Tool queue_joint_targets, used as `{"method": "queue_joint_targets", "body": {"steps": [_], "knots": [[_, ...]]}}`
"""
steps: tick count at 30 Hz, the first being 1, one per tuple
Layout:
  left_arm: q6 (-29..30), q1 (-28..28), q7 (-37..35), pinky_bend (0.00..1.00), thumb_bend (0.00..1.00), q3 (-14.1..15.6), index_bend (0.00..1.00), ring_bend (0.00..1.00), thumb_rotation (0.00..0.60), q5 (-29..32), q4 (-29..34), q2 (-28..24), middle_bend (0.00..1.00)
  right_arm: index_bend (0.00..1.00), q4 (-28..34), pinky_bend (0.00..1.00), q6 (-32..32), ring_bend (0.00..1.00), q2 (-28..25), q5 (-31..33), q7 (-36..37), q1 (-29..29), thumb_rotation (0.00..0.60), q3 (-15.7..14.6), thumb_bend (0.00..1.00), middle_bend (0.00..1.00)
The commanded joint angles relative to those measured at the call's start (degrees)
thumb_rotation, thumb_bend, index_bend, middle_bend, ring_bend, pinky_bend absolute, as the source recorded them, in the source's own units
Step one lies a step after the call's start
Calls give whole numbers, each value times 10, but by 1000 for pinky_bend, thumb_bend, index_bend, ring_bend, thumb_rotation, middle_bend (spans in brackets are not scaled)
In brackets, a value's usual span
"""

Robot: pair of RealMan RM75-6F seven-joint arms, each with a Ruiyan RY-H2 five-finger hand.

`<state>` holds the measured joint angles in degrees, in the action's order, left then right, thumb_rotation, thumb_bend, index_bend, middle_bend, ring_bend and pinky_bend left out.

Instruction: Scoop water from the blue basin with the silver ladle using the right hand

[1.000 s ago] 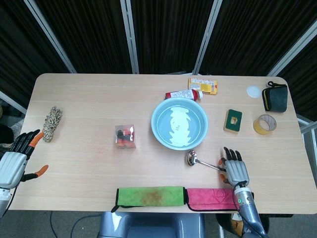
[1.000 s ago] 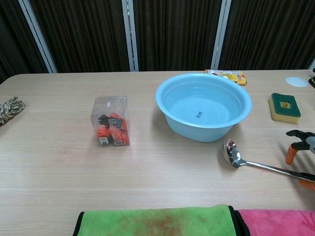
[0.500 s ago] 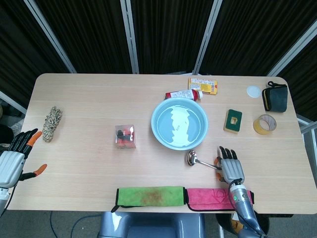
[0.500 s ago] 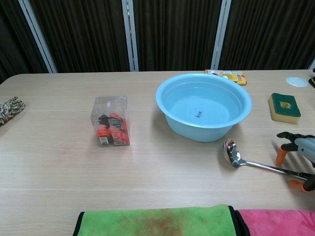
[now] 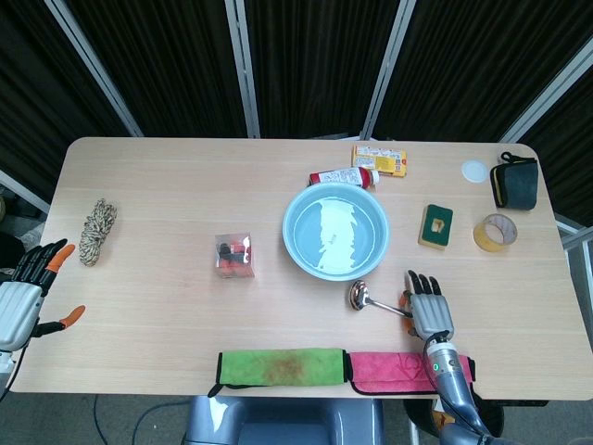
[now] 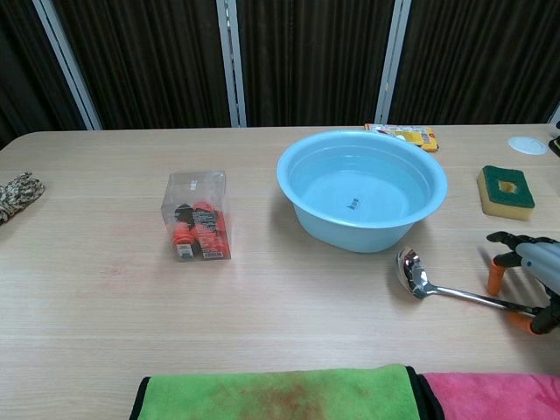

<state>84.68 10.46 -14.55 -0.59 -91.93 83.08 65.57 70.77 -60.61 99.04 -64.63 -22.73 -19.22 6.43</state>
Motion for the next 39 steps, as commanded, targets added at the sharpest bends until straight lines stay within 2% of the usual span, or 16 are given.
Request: {"method": "queue_joint_targets", "body": {"steps": [1,10,24,34,39], "knots": [[-1,0,0,0,231,0,0,0,600,1,0,0,0,493,-5,0,2,0,3,0,3,-2,600,0,274,0],[3,-1,1,0,231,-1,0,0,600,1,1,0,0,611,-5,0,-11,0,-1,-10,10,1,600,-2,296,0],[13,-4,-5,0,232,1,0,0,600,-8,1,-3,0,614,42,0,-50,0,-33,-25,-10,13,600,-8,310,0],[13,-4,-2,0,234,3,0,0,600,-10,1,-1,0,629,72,0,-57,0,-60,-13,-54,14,600,-9,349,0],[12,-3,-2,0,233,2,0,0,600,-10,1,0,0,635,108,0,-74,0,-89,-21,-91,13,600,-12,364,0]]}}
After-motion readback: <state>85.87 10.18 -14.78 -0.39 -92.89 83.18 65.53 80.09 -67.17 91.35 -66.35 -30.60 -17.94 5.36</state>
